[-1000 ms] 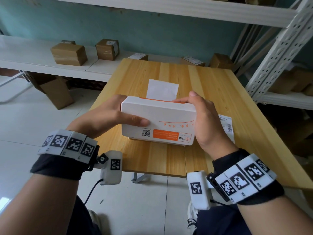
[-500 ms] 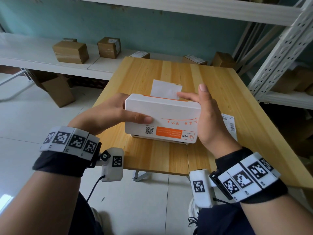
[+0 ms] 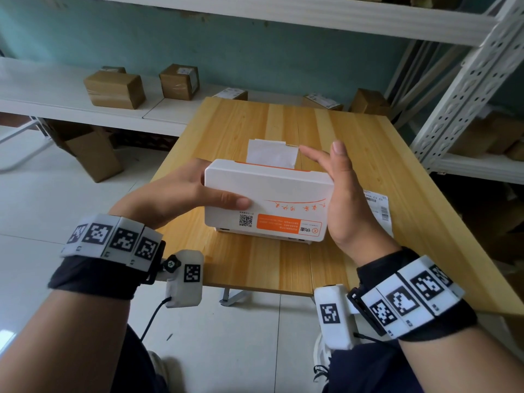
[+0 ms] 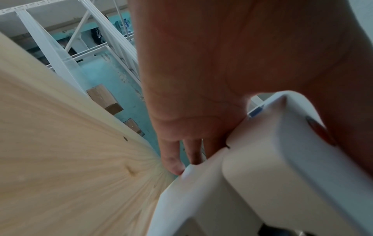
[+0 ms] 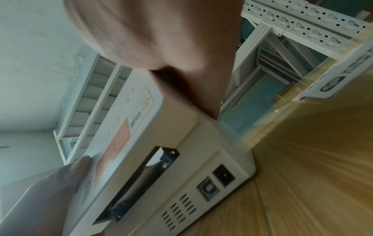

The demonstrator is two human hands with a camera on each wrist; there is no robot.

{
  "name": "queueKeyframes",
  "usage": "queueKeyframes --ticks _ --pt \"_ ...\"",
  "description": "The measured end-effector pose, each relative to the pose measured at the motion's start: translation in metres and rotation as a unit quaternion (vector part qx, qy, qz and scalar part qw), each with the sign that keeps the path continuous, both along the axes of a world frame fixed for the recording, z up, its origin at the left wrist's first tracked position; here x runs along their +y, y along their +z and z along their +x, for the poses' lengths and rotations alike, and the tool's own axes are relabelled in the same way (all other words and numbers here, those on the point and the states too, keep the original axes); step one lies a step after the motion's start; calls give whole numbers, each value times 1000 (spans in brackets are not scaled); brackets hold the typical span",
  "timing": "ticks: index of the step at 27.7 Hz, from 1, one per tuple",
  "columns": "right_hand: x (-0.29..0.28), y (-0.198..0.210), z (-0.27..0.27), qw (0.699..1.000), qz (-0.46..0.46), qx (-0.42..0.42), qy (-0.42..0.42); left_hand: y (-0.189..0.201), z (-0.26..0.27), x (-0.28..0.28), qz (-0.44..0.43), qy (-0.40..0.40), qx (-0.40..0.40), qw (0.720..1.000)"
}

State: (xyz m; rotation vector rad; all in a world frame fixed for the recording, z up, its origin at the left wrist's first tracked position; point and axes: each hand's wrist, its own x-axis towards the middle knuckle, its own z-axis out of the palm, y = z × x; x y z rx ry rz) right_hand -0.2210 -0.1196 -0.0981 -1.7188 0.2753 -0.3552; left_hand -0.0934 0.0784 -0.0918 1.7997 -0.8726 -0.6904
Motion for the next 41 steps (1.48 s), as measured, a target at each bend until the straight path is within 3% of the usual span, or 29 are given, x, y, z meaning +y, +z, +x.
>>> queueKeyframes --ticks 41 --pt "-4 0 4 999 -39 -17 9 2 -1 -1 3 7 0 1000"
